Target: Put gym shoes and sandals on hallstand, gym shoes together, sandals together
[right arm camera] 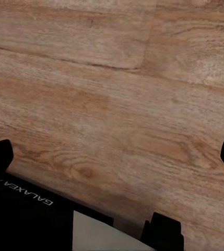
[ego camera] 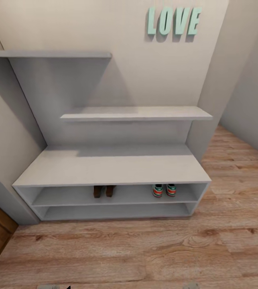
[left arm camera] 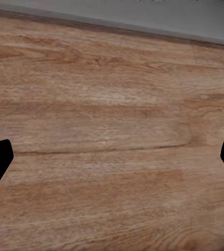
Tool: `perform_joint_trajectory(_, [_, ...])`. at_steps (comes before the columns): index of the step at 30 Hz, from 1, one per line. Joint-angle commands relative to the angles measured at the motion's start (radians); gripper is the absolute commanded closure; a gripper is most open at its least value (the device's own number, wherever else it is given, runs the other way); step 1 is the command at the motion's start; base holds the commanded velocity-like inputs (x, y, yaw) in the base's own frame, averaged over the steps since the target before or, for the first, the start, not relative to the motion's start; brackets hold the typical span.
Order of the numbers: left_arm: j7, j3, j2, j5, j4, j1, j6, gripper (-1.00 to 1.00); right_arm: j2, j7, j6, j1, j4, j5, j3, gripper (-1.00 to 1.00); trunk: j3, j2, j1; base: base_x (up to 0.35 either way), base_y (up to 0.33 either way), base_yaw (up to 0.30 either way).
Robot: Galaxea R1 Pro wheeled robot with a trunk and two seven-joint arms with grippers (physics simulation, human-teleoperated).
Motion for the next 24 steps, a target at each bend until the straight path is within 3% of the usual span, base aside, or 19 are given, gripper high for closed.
perform_joint_trajectory(1, [-0.009, 0.004, 0.000, 0.006, 0.001, -0.001, 0.002, -1.00, -0.001, 0.003, -0.003, 0.000, 0.001, 0.009, -0.008, -1.00, 0.002, 0.007, -0.004, 0.000, 0.000, 0.000])
perform_joint_trajectory(20, [-0.009, 0.004, -0.004, 0.008, 0.002, -0.001, 0.000, -1.00, -0.001, 0.003, -0.003, 0.000, 0.001, 0.009, -0.008, -1.00, 0.062, 0.140, -0.077, 0.000, 0.000, 0.000])
perform_joint_trajectory(24, [-0.010, 0.004, -0.004, 0.008, 0.003, -0.001, 0.001, -1.00, 0.000, 0.003, -0.003, 0.000, 0.001, 0.009, -0.008, -1.00, 0.062, 0.140, -0.077, 0.000, 0.000, 0.000])
